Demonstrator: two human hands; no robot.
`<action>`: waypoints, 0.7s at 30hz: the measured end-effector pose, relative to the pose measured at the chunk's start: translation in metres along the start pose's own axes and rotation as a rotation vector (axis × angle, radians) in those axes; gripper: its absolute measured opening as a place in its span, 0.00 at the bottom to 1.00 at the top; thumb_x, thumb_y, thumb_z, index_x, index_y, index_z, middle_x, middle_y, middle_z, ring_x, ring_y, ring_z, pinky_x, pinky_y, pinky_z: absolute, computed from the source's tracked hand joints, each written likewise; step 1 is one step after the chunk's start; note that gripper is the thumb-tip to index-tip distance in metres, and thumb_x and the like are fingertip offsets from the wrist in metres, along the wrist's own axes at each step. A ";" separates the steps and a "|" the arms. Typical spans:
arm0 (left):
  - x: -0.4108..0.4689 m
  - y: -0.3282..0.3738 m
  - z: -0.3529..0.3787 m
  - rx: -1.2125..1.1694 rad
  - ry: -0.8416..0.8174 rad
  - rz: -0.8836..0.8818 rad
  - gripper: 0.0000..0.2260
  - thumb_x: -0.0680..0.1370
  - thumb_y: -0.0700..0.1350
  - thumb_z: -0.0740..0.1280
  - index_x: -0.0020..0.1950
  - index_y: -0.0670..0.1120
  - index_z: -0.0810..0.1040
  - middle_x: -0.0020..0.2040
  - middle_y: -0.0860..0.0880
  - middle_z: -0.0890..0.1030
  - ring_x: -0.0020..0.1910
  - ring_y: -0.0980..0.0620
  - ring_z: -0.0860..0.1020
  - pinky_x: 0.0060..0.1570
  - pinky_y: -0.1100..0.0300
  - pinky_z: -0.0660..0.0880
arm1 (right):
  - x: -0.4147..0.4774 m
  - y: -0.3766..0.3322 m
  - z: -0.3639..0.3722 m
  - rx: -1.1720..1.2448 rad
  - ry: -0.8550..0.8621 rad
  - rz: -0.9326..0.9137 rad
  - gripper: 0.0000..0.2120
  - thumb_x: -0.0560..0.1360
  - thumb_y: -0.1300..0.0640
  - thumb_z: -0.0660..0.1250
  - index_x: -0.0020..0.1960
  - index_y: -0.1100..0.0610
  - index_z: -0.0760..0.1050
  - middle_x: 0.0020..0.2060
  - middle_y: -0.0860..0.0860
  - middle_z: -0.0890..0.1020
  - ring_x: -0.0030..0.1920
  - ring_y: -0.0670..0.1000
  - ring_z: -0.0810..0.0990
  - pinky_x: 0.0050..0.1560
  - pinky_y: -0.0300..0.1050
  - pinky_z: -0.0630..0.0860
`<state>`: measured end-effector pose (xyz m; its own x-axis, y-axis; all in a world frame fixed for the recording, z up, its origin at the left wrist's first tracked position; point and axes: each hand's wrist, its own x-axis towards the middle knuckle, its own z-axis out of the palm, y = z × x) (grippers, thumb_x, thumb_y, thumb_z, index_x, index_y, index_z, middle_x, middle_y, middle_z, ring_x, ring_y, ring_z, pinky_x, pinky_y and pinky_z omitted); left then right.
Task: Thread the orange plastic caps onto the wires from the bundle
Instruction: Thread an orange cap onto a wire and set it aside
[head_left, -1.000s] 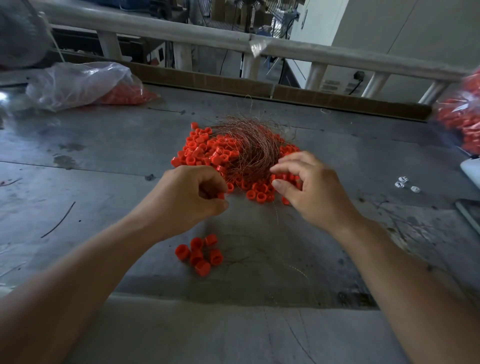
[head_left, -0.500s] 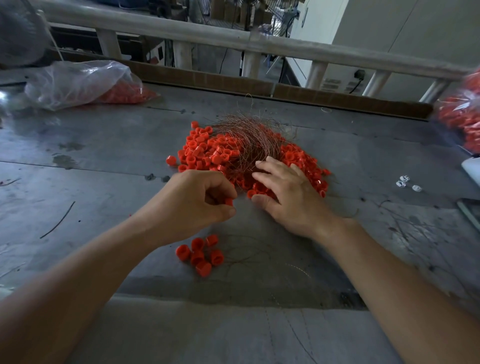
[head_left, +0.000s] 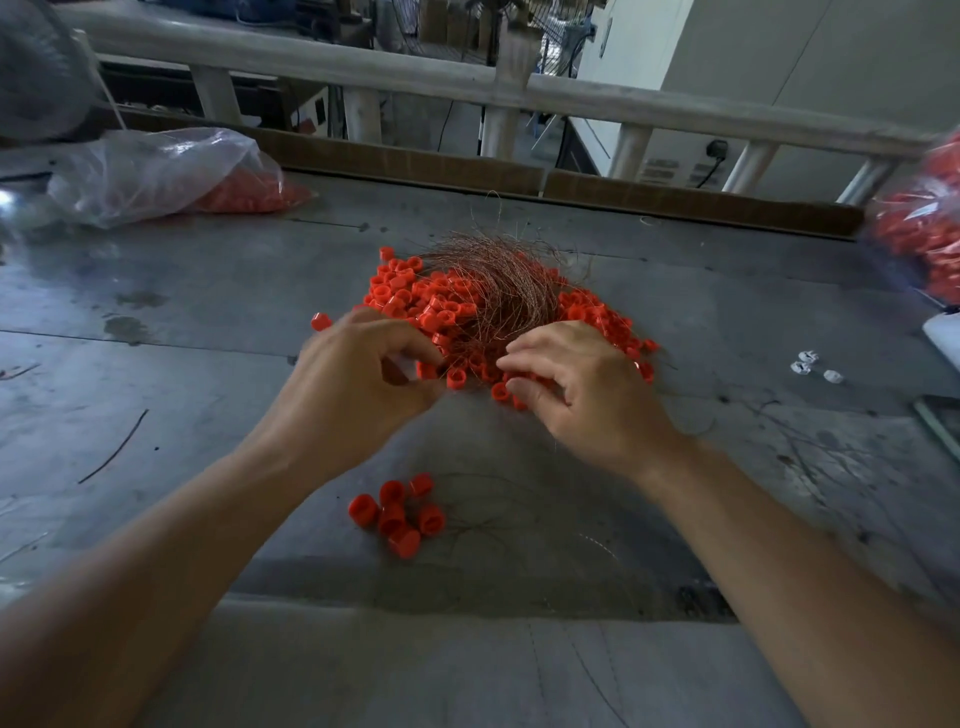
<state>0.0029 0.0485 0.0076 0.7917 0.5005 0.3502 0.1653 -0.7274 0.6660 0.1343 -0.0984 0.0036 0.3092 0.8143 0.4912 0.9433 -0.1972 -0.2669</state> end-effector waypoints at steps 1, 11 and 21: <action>0.001 -0.001 -0.001 0.001 0.024 0.002 0.11 0.66 0.43 0.75 0.38 0.59 0.78 0.44 0.58 0.75 0.37 0.61 0.76 0.39 0.81 0.66 | 0.000 -0.001 0.002 -0.001 -0.025 -0.004 0.11 0.70 0.61 0.67 0.50 0.63 0.81 0.50 0.56 0.81 0.53 0.56 0.77 0.56 0.42 0.66; -0.001 0.007 0.006 0.036 -0.016 0.220 0.10 0.69 0.37 0.73 0.50 0.44 0.83 0.50 0.57 0.77 0.41 0.68 0.74 0.48 0.79 0.68 | -0.001 0.001 0.006 -0.013 -0.150 -0.036 0.11 0.72 0.62 0.69 0.54 0.62 0.79 0.61 0.55 0.76 0.60 0.54 0.73 0.60 0.39 0.62; -0.016 0.026 -0.003 -0.205 -0.102 0.545 0.10 0.71 0.45 0.68 0.52 0.49 0.78 0.51 0.56 0.78 0.53 0.63 0.77 0.53 0.71 0.72 | -0.001 -0.013 -0.005 0.360 0.093 -0.031 0.13 0.73 0.59 0.65 0.57 0.57 0.76 0.51 0.44 0.76 0.50 0.43 0.76 0.52 0.37 0.73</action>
<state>-0.0074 0.0227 0.0208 0.7847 0.0256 0.6193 -0.3898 -0.7566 0.5251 0.1228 -0.0993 0.0107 0.3060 0.7607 0.5725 0.8547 0.0454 -0.5171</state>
